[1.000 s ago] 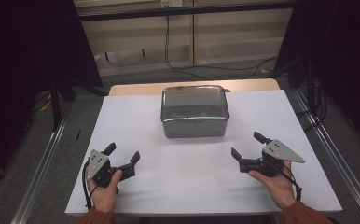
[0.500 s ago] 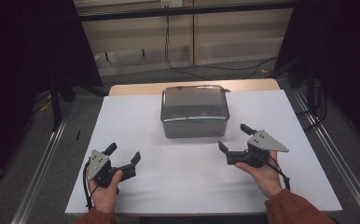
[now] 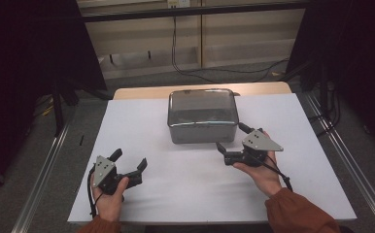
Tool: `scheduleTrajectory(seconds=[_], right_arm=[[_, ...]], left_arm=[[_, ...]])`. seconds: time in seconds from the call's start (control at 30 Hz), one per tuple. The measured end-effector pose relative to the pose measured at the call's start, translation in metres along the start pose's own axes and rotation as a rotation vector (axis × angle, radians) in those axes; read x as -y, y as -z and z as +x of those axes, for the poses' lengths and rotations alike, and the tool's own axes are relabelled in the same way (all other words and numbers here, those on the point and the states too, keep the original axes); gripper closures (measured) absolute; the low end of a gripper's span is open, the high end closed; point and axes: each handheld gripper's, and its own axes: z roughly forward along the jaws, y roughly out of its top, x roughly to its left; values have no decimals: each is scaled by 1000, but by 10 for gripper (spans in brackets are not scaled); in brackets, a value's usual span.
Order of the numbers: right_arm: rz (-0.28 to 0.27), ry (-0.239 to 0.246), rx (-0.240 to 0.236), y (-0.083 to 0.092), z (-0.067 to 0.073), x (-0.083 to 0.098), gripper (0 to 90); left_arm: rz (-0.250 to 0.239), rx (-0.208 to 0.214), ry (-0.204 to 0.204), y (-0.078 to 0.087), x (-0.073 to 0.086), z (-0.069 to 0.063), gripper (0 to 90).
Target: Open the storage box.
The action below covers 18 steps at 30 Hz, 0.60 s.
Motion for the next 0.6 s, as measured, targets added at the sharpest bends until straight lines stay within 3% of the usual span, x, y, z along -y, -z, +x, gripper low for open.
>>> scheduleTrajectory(seconds=[0.33, 0.6], right_arm=[[26, 121, 11, -14, 9, -8, 34], [27, 255, 30, -24, 16, -13, 45]], left_arm=[[11, 9, -3, -2, 0, 0, 30], [18, 13, -10, -2, 1, -2, 30]])
